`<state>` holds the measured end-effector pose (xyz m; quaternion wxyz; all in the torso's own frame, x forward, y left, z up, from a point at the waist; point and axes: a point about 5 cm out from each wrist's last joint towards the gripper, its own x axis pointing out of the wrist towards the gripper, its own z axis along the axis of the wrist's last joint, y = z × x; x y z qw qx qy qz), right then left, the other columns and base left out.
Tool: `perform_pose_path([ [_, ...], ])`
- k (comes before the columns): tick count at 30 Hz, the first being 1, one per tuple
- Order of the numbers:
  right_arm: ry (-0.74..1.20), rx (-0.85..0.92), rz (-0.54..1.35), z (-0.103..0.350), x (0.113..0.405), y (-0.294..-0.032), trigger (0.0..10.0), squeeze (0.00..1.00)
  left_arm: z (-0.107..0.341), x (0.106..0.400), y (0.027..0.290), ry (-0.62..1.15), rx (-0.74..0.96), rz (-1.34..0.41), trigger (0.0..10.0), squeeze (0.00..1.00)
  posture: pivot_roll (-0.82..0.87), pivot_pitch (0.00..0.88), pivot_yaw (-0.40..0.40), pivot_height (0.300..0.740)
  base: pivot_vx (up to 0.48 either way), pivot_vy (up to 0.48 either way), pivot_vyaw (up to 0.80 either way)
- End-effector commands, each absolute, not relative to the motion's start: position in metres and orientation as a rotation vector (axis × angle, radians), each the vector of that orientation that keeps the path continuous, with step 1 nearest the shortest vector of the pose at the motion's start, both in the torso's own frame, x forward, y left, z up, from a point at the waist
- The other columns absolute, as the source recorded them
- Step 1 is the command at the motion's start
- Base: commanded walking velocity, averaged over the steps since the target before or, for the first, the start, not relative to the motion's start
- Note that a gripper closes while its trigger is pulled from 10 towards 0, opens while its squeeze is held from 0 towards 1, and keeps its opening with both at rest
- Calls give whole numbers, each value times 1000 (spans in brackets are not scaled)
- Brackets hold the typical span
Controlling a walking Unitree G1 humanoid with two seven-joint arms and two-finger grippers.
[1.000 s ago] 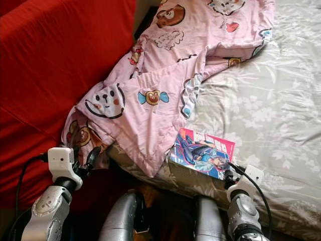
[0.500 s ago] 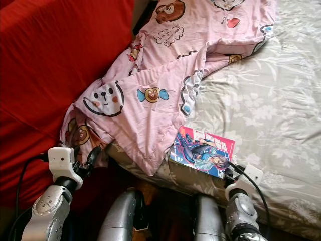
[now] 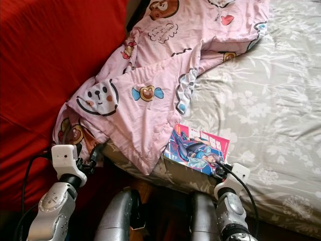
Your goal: Clean up the room
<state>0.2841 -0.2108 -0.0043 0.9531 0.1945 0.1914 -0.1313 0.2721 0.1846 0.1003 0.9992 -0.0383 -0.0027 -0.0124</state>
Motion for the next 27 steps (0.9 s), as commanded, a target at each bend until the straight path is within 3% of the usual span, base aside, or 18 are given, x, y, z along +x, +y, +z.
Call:
perform_pose_path([
  [1, 454, 400, -260, -17, 273, -204, 0, 0, 91, 268, 189, 26, -69, -3, 10000, 0, 10, 320, 119, 636, 0, 0, 0],
  [15, 293, 330, -325, -3, 273, -224, 0, 0, 77, 273, 182, 37, -96, 24, 10000, 0, -62, 298, 71, 636, 0, 0, 0],
  [27, 127, 245, -234, 9, 265, -218, 0, 0, 45, 260, 190, 125, -103, 91, 10000, 0, -115, 256, 31, 636, 0, 0, 0],
])
